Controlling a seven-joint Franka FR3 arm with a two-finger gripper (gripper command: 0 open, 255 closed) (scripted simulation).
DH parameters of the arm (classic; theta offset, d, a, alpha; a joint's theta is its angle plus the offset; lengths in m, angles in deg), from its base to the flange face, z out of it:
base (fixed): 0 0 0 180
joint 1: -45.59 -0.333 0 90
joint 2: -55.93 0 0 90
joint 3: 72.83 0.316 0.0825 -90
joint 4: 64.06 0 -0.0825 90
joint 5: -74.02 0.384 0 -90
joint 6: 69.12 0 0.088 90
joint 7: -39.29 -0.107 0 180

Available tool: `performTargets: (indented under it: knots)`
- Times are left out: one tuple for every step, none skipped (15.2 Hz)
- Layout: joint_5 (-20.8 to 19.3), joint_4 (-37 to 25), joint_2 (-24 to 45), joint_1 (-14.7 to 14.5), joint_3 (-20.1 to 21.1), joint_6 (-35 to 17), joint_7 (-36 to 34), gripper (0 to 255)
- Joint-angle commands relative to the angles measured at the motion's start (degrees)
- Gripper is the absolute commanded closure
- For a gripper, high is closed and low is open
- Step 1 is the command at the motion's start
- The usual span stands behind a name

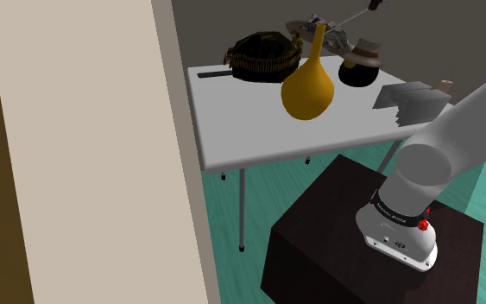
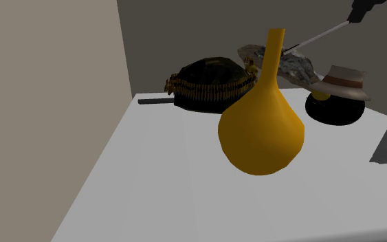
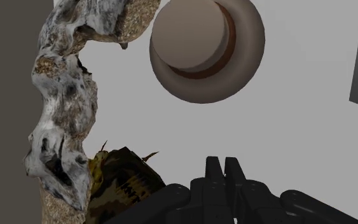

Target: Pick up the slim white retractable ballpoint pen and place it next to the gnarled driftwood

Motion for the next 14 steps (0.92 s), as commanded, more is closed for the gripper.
performTargets:
  knots:
    - [-0.32,2.18,-0.58,0.15,0.01,-1.66,-0.17,255]
    - [-0.46,3.19,-0.83,0.22,0.02,-2.43,-0.27,255]
    - [-0.6,4.17,-1.07,0.29,0.02,-3.19,-0.36,255]
    - [-0.73,5.15,-1.29,0.36,0.01,-3.95,-0.45,255]
    - [-0.86,6.1,-1.5,0.43,0.0,-4.72,-0.54,255]
    - [-0.98,7.04,-1.7,0.5,-0.02,-5.48,-0.62,255]
    - [-1.1,7.97,-1.87,0.56,-0.04,-6.24,-0.7,255]
    - [-1.22,8.89,-2.04,0.63,-0.07,-6.99,-0.77,255]
    - [-1.33,9.79,-2.19,0.7,-0.11,-7.75,-0.84,255]
    - [-1.44,10.67,-2.33,0.76,-0.15,-8.51,-0.9,255]
    - [-1.54,11.54,-2.45,0.82,-0.2,-9.27,-0.96,255]
    - [-1.64,12.4,-2.56,0.88,-0.25,-10.03,-1.02,255]
    - [-1.73,13.25,-2.65,0.94,-0.31,-10.78,-1.07,255]
    - [-1.83,14.09,-2.73,1.0,-0.37,-11.54,-1.12,255]
